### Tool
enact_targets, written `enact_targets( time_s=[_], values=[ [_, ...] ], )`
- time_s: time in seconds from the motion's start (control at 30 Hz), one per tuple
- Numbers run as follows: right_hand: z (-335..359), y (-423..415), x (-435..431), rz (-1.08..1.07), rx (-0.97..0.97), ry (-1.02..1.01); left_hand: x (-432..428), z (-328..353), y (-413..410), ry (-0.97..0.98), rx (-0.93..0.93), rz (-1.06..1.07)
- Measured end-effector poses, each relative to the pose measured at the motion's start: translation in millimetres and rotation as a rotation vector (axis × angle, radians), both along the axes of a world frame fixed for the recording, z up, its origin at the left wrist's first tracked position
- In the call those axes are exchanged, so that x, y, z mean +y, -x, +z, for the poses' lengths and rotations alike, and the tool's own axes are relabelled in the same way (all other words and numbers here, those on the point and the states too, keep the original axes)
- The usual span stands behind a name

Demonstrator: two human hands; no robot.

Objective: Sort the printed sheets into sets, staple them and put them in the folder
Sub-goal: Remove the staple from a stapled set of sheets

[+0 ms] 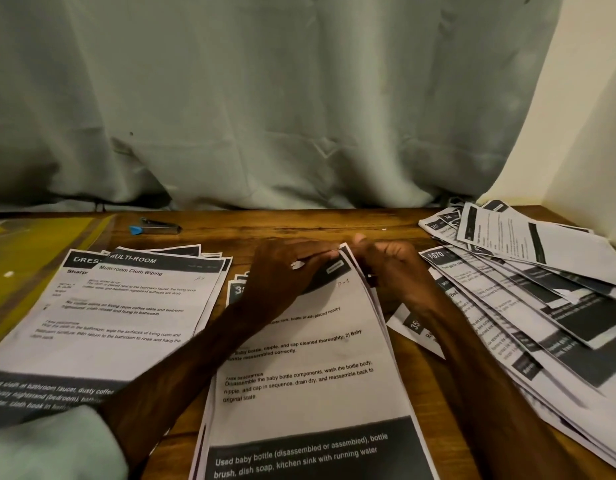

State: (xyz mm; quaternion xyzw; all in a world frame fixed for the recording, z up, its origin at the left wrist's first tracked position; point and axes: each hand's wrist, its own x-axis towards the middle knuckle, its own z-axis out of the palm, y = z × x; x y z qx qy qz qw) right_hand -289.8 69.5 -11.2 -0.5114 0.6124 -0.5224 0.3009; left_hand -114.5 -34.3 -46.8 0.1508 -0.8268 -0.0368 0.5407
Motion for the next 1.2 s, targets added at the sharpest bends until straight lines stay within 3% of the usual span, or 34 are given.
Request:
enact_targets(
  time_s=[0.07,0.17,0.33,0.47,0.87,1.03,1.2],
  values=[
    [-4.8,8.0,-0.3,-0.106,0.023,0.052,-3.2,2.0,-4.1,-0.018,-0.024,-0.024],
    [-19.2,30.0,-4.7,-0.204,0.476,0.081,-8.4,7.3,-10.8,-0.134,-0.097,-0.105],
    [-29.4,35.4,-17.9,-0.038,0.887,-0.272,-19.1,22.7,-28.2,-0.494,-0.156,-0.285],
    [-37.3,35.9,-24.1,0.006,0.996,-0.331,-20.5,27.4,-32.9,-0.603,-0.140,-0.362],
    [-27.7,31.8,-16.4,-0.001,0.949,-0.285,-28.6,15.4,-32.1,-0.580,-0.204,-0.315],
    [-22.9,24.1,-12.0,-0.049,0.762,-0.129,-23.6,16.1,-30.7,-0.559,-0.201,-0.356],
    [-14.8,26.1,-9.1,-0.163,0.320,-0.034,-25.0,14.7,-28.7,-0.559,-0.187,-0.384]
  ],
)
